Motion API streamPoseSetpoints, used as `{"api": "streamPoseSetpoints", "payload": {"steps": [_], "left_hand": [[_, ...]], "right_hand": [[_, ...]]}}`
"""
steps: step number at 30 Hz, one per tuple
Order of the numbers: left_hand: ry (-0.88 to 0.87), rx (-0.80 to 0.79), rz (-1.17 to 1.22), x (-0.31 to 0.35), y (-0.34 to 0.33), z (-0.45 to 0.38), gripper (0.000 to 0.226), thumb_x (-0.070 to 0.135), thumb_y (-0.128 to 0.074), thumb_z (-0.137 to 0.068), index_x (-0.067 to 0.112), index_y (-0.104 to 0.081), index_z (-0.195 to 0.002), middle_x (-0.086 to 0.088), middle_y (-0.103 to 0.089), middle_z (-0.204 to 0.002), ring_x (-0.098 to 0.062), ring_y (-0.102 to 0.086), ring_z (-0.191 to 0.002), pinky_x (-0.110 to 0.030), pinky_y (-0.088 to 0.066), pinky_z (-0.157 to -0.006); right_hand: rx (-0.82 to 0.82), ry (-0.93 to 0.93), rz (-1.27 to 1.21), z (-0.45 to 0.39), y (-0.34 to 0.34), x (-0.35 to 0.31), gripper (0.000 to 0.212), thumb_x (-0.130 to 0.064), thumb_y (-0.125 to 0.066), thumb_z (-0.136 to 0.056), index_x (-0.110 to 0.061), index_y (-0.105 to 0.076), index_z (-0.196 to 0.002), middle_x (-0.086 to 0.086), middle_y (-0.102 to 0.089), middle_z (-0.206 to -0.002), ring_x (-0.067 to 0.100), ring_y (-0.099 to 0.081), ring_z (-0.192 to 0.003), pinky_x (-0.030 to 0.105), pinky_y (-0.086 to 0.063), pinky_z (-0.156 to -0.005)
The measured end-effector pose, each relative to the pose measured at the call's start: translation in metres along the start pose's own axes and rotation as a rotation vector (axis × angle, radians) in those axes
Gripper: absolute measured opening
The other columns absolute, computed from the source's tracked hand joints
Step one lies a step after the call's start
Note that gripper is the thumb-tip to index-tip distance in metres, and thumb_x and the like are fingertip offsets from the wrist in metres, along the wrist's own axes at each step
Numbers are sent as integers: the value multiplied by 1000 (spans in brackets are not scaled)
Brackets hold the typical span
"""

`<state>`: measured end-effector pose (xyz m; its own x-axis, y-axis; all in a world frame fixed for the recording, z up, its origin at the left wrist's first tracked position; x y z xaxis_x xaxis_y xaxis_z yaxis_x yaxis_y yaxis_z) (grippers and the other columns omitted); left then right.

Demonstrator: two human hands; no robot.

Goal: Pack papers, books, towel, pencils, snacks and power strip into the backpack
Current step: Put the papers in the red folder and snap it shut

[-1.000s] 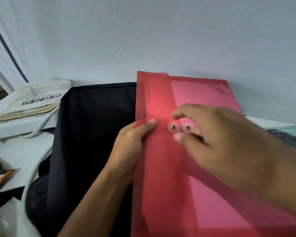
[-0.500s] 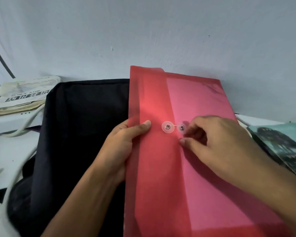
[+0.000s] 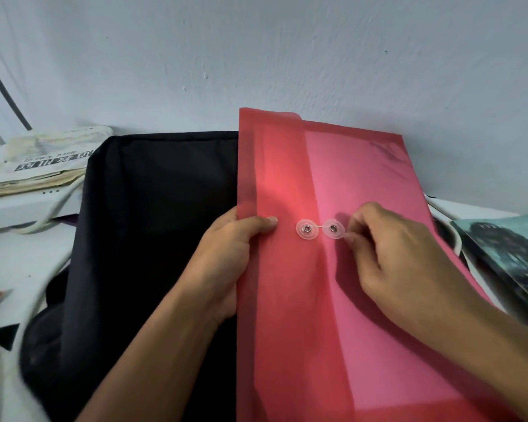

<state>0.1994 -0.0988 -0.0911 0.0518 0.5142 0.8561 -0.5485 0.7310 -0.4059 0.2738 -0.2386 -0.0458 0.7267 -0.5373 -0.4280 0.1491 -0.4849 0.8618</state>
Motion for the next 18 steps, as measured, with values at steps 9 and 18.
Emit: {"api": "streamPoseSetpoints", "payload": {"steps": [9, 18], "left_hand": [[2, 6, 1, -1, 0, -2, 17, 4, -53, -89, 5, -66, -100, -11, -66, -74, -17, -62, -56, -27, -54, -51], [23, -56, -35, -1, 3, -3, 13, 5, -53, -90, 7, -65, -93, -10, -65, -71, -16, -60, -54, -25, -52, -51]], "right_hand": [[45, -35, 40, 3, 14, 8, 14, -12, -71, -78, -25, -70, -73, -10, -63, -63, 8, -56, -60, 20, -44, -54], [-63, 647, 571, -14, 22, -27, 20, -14, -52, -81, -14, -70, -73, 0, -52, -67, 28, -55, -62, 27, -34, -37]]}}
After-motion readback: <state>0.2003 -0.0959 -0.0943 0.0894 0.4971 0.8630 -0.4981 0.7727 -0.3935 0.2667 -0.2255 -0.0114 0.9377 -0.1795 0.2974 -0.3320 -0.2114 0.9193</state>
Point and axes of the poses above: each hand's wrist, its own z-axis away from the middle knuckle, its own y-axis out of the back of the hand, x = y × z, the point moved 5 cm from there along -z, towards the middle knuckle
